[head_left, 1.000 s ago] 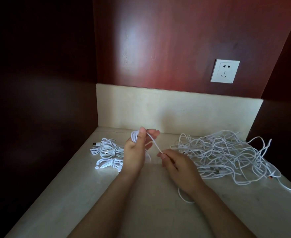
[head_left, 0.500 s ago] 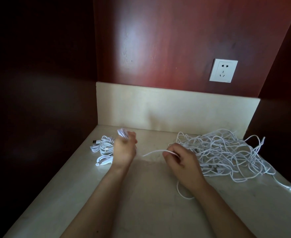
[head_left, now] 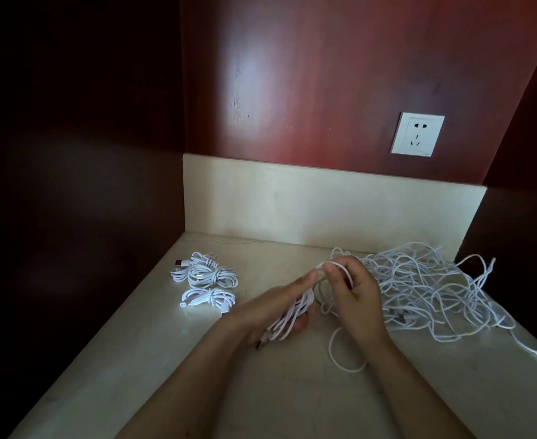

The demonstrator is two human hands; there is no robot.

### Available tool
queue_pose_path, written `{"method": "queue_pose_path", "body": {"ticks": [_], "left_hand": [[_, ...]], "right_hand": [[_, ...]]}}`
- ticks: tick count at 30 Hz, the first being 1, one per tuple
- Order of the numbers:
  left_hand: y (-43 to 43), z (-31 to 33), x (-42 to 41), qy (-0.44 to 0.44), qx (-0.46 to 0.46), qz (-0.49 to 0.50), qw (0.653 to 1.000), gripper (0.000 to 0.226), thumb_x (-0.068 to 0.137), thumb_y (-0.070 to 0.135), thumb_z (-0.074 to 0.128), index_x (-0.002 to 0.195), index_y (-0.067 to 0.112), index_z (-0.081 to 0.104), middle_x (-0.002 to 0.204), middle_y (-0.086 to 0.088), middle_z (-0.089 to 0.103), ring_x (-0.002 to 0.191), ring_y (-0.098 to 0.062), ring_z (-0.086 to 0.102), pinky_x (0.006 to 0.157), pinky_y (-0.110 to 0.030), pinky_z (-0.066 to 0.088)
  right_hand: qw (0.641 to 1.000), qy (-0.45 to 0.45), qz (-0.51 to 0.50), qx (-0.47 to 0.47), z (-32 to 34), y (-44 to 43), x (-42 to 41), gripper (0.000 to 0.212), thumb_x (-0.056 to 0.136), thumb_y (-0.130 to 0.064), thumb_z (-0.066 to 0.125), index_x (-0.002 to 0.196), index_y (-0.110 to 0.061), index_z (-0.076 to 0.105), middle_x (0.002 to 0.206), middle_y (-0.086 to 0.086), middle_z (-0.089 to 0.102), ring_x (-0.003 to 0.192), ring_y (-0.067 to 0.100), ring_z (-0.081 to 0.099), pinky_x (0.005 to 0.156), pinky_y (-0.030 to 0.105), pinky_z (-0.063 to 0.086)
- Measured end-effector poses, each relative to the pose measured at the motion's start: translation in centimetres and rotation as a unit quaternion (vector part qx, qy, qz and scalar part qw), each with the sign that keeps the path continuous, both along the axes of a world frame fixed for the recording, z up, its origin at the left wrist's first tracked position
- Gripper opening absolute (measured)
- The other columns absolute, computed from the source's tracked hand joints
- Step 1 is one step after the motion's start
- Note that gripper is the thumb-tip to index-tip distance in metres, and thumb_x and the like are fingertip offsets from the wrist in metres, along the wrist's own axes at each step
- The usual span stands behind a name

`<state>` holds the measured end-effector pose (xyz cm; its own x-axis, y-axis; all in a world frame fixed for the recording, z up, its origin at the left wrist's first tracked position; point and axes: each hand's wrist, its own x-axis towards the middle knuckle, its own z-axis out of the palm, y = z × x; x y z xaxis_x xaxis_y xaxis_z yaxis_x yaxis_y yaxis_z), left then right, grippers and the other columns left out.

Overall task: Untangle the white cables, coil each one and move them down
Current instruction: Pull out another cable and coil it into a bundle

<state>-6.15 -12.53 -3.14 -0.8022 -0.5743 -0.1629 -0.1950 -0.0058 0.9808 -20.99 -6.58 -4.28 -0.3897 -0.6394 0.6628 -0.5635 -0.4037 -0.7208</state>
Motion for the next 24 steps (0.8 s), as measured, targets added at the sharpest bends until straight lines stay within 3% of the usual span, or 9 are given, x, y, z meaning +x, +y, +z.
{"method": "queue_pose_path", "body": {"ticks": [4, 7, 10, 14, 16, 18, 20, 22, 24], "left_hand": [[0.2, 0.0, 0.0, 0.024, -0.023, -0.003, 0.999, 0.048, 0.081, 0.066, 0.057, 0.070, 0.020, 0.054, 0.049, -0.001, 0.040, 0.043, -0.012, 0.034, 0.042, -0.022, 0.026], [0.2, -0.2, -0.2, 0.043, -0.036, 0.019, 0.998, 0.041, 0.096, 0.048, 0.050, 0.065, 0.021, 0.050, 0.046, 0.000, 0.036, 0.042, -0.012, 0.032, 0.043, -0.023, 0.025], [-0.4, 0.0, -0.2, 0.082, -0.019, 0.091, 0.992, 0.043, 0.101, 0.044, 0.043, 0.065, 0.020, 0.047, 0.044, 0.003, 0.034, 0.043, -0.012, 0.032, 0.042, -0.021, 0.025], [-0.7, 0.5, 0.0, 0.141, 0.046, 0.156, 0.977, 0.042, 0.102, 0.043, 0.041, 0.068, 0.018, 0.045, 0.045, 0.005, 0.032, 0.042, -0.010, 0.030, 0.040, -0.018, 0.024], [-0.7, 0.4, 0.0, 0.137, 0.049, 0.174, 0.974, 0.041, 0.102, 0.043, 0.041, 0.070, 0.017, 0.047, 0.045, 0.004, 0.034, 0.041, -0.010, 0.031, 0.041, -0.019, 0.024], [-0.9, 0.4, 0.0, 0.119, 0.034, 0.175, 0.977, 0.042, 0.102, 0.042, 0.042, 0.071, 0.016, 0.050, 0.045, 0.004, 0.036, 0.040, -0.010, 0.032, 0.042, -0.020, 0.025], [-0.9, 0.4, 0.2, 0.103, 0.017, 0.171, 0.980, 0.043, 0.102, 0.041, 0.042, 0.071, 0.014, 0.052, 0.044, 0.003, 0.037, 0.039, -0.010, 0.033, 0.040, -0.019, 0.026], [-0.9, 0.3, 0.2, 0.091, -0.005, 0.170, 0.981, 0.043, 0.102, 0.040, 0.044, 0.070, 0.014, 0.055, 0.044, 0.002, 0.040, 0.038, -0.010, 0.034, 0.039, -0.017, 0.028], [-0.8, 0.2, 0.1, 0.077, -0.021, 0.162, 0.984, 0.042, 0.101, 0.040, 0.047, 0.069, 0.015, 0.057, 0.044, 0.002, 0.043, 0.037, -0.010, 0.036, 0.039, -0.017, 0.029]], "right_hand": [[1.000, 0.004, -0.009, 0.011, -0.3, -0.1, -0.3, 0.028, 0.088, -0.047, 0.053, 0.083, -0.021, 0.064, 0.074, -0.002, 0.062, 0.070, 0.015, 0.060, 0.068, 0.043, 0.050], [0.999, 0.013, -0.032, 0.021, -0.3, -0.1, -0.3, 0.026, 0.088, -0.050, 0.053, 0.082, -0.026, 0.063, 0.071, -0.002, 0.061, 0.068, 0.016, 0.060, 0.067, 0.045, 0.051], [0.992, 0.068, -0.097, 0.036, -0.1, 0.5, -0.5, 0.030, 0.087, -0.054, 0.054, 0.079, -0.027, 0.064, 0.067, -0.008, 0.061, 0.064, 0.007, 0.059, 0.065, 0.036, 0.050], [0.964, 0.182, -0.194, 0.020, 0.8, 1.4, -0.3, 0.029, 0.088, -0.050, 0.061, 0.072, -0.026, 0.067, 0.051, -0.010, 0.051, 0.056, 0.005, 0.054, 0.054, 0.020, 0.038], [0.988, 0.080, -0.121, 0.061, 1.4, 1.3, 0.4, 0.025, 0.092, -0.038, 0.064, 0.076, -0.020, 0.069, 0.047, -0.005, 0.052, 0.045, 0.005, 0.050, 0.051, 0.026, 0.038], [0.981, -0.109, 0.050, 0.150, 2.3, 1.5, 0.7, 0.022, 0.096, -0.024, 0.059, 0.088, -0.006, 0.070, 0.041, 0.000, 0.046, 0.032, 0.007, 0.038, 0.041, 0.023, 0.031], [0.912, -0.278, 0.207, 0.218, 3.1, 2.2, 0.3, 0.025, 0.092, -0.022, 0.055, 0.100, -0.003, 0.068, 0.041, 0.001, 0.040, 0.027, 0.008, 0.028, 0.034, 0.014, 0.022], [0.846, -0.376, 0.293, 0.238, 3.7, 2.9, -0.3, 0.027, 0.086, -0.020, 0.053, 0.103, -0.004, 0.068, 0.043, 0.002, 0.039, 0.025, 0.007, 0.027, 0.030, 0.010, 0.019], [0.837, -0.375, 0.319, 0.237, 3.8, 3.1, -0.6, 0.026, 0.087, -0.016, 0.050, 0.105, -0.004, 0.064, 0.048, 0.006, 0.044, 0.025, 0.009, 0.032, 0.029, 0.011, 0.024]]}}
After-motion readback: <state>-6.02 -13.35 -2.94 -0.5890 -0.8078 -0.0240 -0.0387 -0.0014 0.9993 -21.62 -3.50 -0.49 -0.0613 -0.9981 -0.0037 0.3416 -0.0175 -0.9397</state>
